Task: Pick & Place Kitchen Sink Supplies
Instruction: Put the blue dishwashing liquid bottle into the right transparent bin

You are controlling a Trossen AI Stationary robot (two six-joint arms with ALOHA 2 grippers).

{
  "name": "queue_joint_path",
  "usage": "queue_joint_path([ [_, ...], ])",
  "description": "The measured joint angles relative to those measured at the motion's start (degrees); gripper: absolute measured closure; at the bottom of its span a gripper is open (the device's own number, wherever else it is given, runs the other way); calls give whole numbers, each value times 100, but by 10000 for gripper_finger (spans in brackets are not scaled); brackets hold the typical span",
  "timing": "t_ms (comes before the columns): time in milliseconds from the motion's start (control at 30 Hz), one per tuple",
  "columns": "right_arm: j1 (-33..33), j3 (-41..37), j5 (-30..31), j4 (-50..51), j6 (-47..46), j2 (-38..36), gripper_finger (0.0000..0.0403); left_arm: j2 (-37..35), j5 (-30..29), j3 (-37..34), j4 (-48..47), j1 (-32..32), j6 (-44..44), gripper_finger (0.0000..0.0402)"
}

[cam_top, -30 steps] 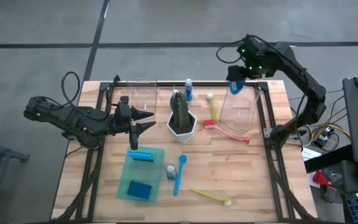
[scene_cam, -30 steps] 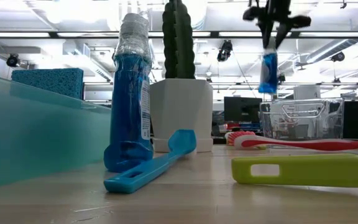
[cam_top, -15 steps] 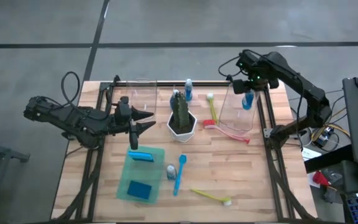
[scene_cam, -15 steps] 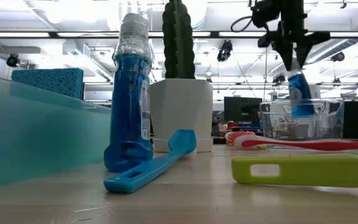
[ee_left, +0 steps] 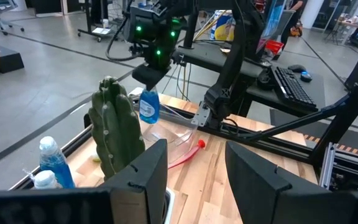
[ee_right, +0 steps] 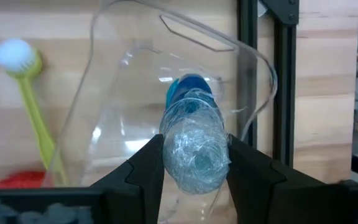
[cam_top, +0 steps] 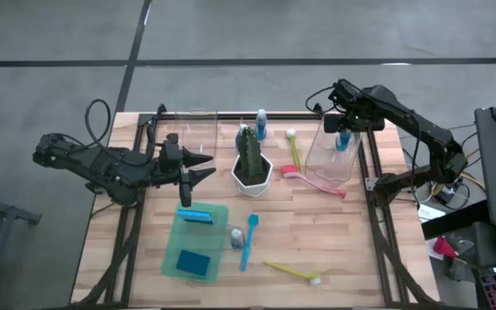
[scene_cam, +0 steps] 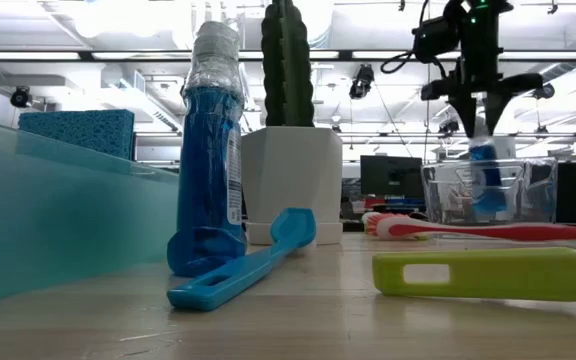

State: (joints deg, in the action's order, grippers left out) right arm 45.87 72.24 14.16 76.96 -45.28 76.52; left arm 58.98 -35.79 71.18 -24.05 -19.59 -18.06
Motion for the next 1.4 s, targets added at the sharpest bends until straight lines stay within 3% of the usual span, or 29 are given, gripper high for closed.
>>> queue_joint_path([
  [467, 278, -1133, -44, -345, -430, -378, 261, 0, 5, -4, 0, 0, -9, 248],
  [1400, 609, -1276, -79, -884, -753, -527, 254, 0, -6, -7, 0, 0, -13, 248],
])
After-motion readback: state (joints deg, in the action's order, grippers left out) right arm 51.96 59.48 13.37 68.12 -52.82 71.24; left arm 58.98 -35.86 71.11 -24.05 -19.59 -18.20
